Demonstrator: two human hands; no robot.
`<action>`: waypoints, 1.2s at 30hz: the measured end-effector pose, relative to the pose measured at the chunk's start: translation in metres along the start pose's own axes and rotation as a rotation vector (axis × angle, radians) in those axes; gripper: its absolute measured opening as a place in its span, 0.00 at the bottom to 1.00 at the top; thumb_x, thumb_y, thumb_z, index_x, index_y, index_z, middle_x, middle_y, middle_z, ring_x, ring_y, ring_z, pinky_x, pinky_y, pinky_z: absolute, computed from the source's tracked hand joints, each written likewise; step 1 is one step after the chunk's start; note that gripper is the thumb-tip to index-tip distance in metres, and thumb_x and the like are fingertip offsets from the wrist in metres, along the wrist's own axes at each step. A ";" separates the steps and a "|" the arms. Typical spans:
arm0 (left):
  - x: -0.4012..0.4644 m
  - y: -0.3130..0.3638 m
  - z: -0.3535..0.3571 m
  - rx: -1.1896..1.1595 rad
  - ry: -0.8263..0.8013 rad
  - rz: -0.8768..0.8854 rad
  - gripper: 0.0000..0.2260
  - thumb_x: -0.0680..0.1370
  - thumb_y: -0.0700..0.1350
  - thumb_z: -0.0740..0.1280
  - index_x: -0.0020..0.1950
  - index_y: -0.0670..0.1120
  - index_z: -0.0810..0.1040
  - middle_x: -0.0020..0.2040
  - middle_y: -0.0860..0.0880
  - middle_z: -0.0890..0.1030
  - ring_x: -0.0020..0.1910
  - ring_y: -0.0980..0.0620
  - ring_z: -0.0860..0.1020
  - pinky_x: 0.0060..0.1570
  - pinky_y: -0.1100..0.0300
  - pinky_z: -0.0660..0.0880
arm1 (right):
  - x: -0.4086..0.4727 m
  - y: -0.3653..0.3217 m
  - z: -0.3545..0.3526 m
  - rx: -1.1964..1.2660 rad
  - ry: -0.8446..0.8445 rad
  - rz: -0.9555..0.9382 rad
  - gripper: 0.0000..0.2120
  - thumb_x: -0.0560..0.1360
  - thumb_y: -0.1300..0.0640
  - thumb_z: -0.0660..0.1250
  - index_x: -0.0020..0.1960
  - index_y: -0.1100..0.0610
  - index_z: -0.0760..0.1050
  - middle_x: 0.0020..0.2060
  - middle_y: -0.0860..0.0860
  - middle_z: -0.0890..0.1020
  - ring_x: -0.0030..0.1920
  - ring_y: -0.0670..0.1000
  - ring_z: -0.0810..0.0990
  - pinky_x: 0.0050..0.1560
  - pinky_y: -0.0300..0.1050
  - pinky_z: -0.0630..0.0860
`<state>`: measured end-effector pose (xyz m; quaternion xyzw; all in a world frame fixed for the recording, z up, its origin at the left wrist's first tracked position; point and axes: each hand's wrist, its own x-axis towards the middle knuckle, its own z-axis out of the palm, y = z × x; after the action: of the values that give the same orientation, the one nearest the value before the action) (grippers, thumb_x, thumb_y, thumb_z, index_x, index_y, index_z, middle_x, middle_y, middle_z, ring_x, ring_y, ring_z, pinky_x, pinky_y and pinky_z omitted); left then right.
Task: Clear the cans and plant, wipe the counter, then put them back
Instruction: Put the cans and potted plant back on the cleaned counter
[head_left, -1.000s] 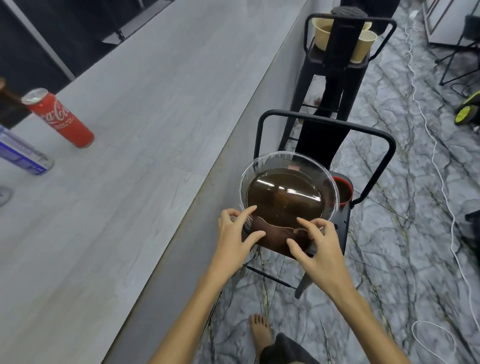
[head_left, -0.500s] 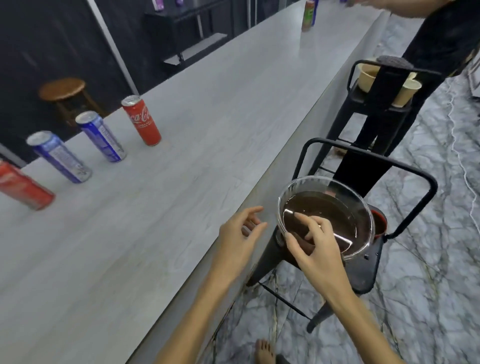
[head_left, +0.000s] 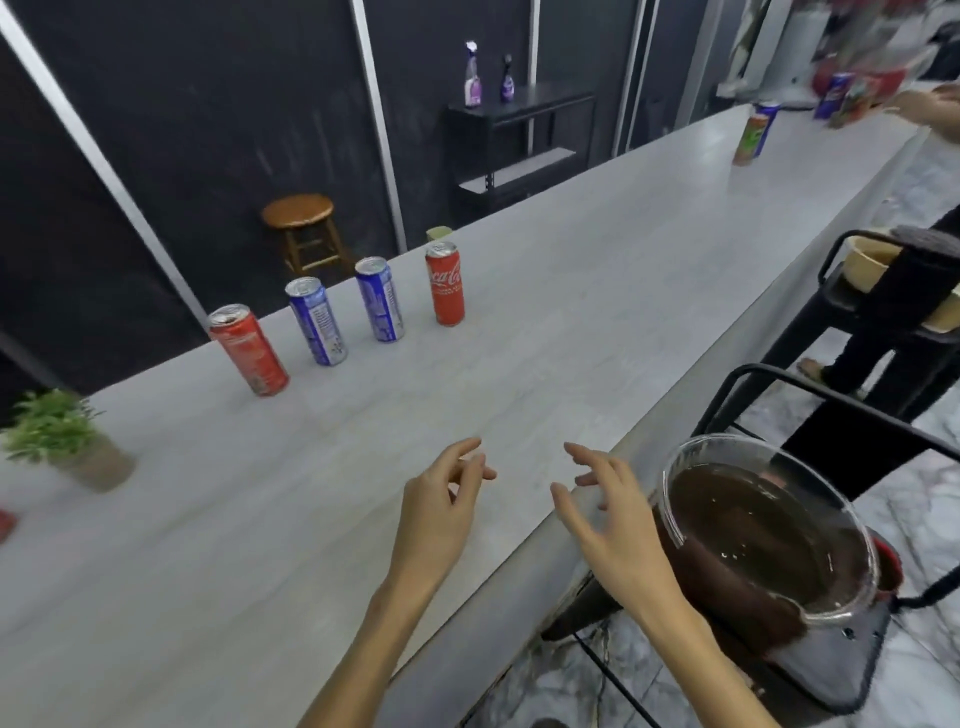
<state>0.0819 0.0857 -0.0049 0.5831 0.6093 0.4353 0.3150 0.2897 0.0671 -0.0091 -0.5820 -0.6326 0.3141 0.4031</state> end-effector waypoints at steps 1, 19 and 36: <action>0.004 -0.001 -0.006 0.004 0.020 -0.009 0.14 0.84 0.52 0.64 0.70 0.55 0.78 0.47 0.62 0.85 0.50 0.65 0.81 0.46 0.72 0.74 | 0.006 -0.003 0.003 0.006 -0.008 -0.006 0.22 0.82 0.48 0.69 0.75 0.43 0.70 0.64 0.41 0.73 0.62 0.35 0.73 0.56 0.21 0.67; 0.221 -0.025 -0.043 0.125 0.395 -0.152 0.35 0.80 0.54 0.70 0.82 0.59 0.55 0.79 0.53 0.65 0.73 0.53 0.70 0.66 0.53 0.74 | 0.260 -0.040 0.077 -0.009 -0.125 -0.197 0.34 0.81 0.49 0.70 0.82 0.44 0.59 0.77 0.46 0.68 0.69 0.46 0.74 0.66 0.40 0.74; 0.319 -0.081 -0.042 0.086 0.450 -0.171 0.34 0.76 0.52 0.76 0.77 0.50 0.64 0.69 0.55 0.76 0.64 0.67 0.73 0.55 0.82 0.66 | 0.392 -0.006 0.161 0.133 -0.205 -0.122 0.42 0.78 0.53 0.75 0.83 0.43 0.54 0.75 0.47 0.72 0.72 0.49 0.74 0.71 0.53 0.76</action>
<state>-0.0294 0.3983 -0.0205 0.4308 0.7291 0.4998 0.1820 0.1463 0.4656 -0.0241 -0.4794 -0.6823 0.3881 0.3925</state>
